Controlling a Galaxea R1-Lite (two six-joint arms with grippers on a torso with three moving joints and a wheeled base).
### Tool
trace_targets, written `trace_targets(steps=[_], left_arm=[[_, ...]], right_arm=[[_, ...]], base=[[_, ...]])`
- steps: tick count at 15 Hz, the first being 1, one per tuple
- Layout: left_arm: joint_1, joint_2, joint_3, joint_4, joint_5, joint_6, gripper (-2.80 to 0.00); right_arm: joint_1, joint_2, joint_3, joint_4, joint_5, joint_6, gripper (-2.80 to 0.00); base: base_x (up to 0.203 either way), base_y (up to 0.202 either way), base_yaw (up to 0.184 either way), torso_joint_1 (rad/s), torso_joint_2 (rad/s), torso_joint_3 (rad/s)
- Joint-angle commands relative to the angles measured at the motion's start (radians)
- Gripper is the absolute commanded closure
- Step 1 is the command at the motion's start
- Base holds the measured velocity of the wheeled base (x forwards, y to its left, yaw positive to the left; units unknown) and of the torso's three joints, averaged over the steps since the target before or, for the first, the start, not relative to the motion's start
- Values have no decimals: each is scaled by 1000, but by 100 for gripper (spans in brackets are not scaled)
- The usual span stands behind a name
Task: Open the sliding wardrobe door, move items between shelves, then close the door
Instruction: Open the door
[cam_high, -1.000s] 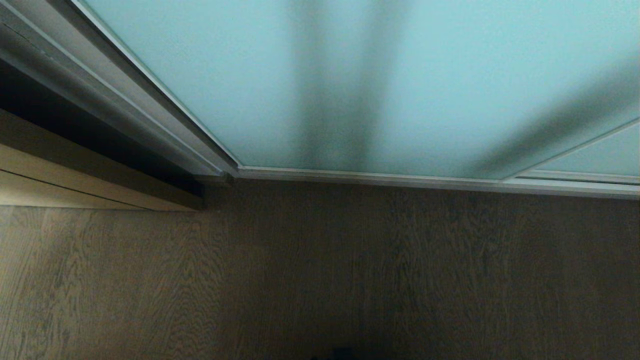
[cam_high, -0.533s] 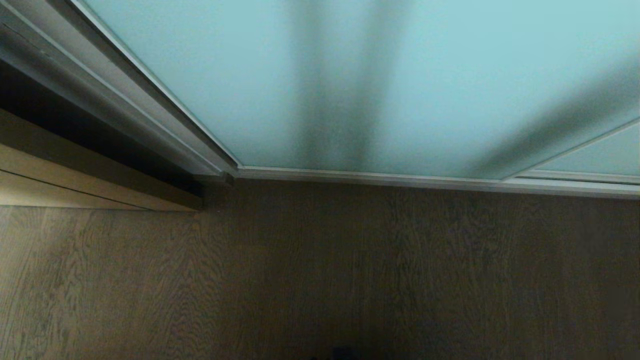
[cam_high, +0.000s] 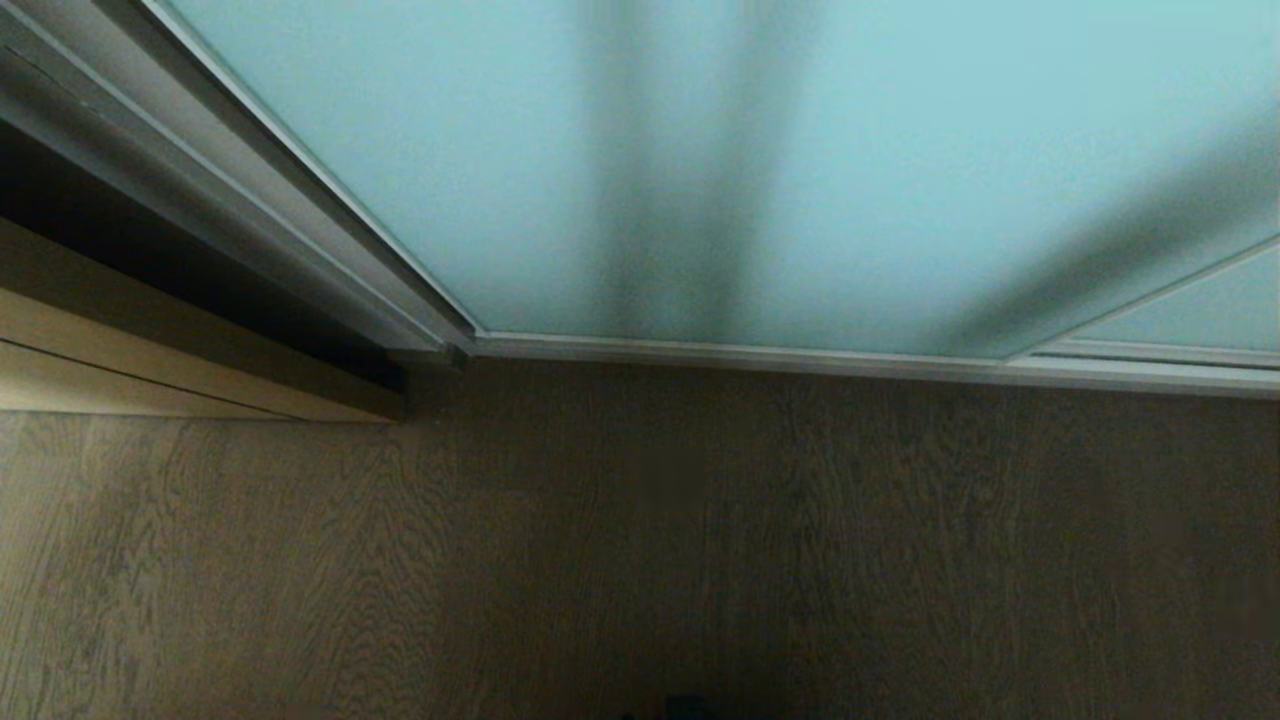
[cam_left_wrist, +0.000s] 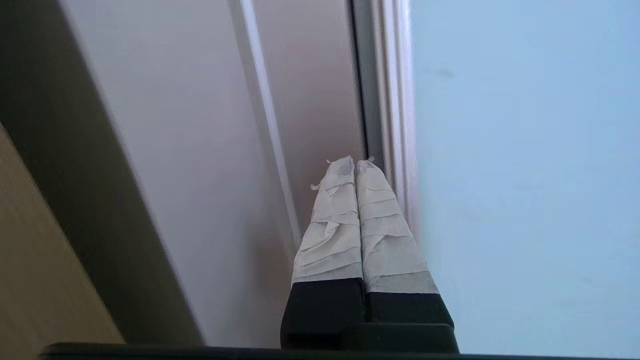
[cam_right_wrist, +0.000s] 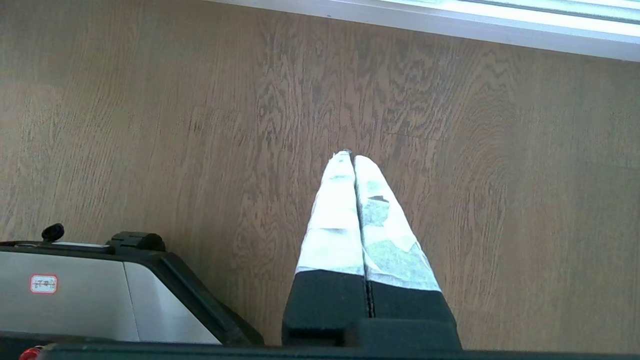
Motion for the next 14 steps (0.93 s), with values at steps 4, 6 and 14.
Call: trace_targets(steps=[4, 6, 14], left_arm=[[1, 72, -72, -48, -6, 0, 0], [1, 108, -89, -52, 0, -4, 0], [-1, 210, -102, -102, 11, -28, 0]], right_arm=[[1, -2, 0, 0, 1, -1, 0], [0, -2, 0, 0, 1, -1, 0], [1, -2, 0, 0, 1, 1, 0]], base=[[0, 0, 0, 0, 0, 0], [0, 0, 0, 0, 0, 0], [0, 0, 0, 0, 0, 0]])
